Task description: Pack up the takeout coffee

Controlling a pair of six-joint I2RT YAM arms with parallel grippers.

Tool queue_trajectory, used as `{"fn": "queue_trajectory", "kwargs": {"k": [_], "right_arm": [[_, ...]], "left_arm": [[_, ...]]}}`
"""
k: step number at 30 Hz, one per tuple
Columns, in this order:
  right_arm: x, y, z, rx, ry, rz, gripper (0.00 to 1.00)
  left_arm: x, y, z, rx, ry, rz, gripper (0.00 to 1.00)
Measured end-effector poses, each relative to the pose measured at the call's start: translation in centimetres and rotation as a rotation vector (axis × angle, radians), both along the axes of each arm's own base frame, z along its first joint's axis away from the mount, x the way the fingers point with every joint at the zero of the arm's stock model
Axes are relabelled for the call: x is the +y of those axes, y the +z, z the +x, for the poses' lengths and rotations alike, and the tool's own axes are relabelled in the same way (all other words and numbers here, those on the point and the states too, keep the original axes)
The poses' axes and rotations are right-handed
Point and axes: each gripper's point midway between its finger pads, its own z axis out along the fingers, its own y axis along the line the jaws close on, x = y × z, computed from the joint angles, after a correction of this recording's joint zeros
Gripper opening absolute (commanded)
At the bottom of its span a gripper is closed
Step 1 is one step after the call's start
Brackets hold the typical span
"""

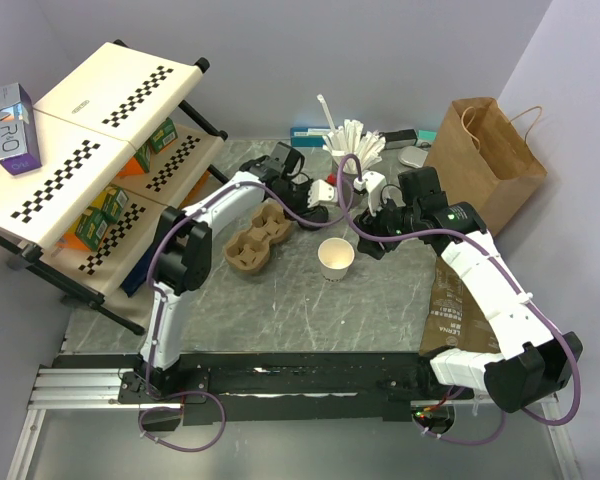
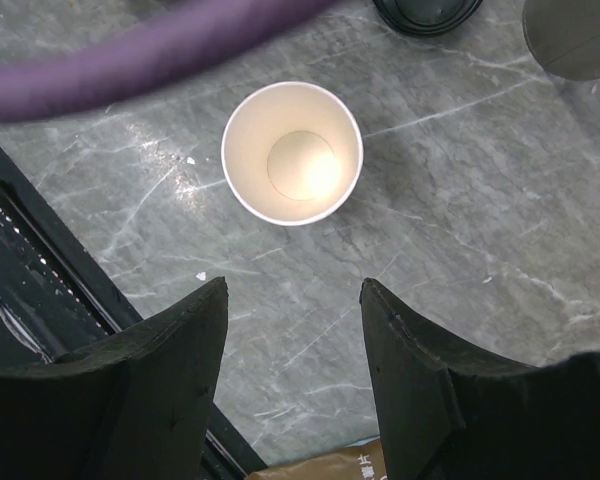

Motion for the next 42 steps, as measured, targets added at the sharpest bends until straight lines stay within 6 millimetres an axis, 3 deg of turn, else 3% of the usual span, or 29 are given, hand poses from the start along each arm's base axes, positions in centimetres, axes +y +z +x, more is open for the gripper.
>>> {"fn": "queue_trajectory", "kwargs": {"k": [9, 17, 33, 42], "right_arm": [[0.0, 0.0, 0.1, -0.004, -0.001, 0.002, 0.63], [0.0, 0.0, 0.1, -0.005, 0.000, 0.002, 0.63], [0.0, 0.0, 0.1, -0.003, -0.001, 0.001, 0.63], [0.0, 0.0, 0.2, -0.003, -0.002, 0.001, 0.63]], "left_arm": [[1.9, -2.7, 0.8, -0.091, -0.098, 0.156, 0.34], [2.4, -5.1, 1.0, -0.132, -0.167, 0.245, 0.35], [2.6, -5.9, 1.9, -0.197, -0.197, 0.304, 0.24], [2.6, -5.8, 2.2, -0.222, -0.200, 0.311, 0.25]]}}
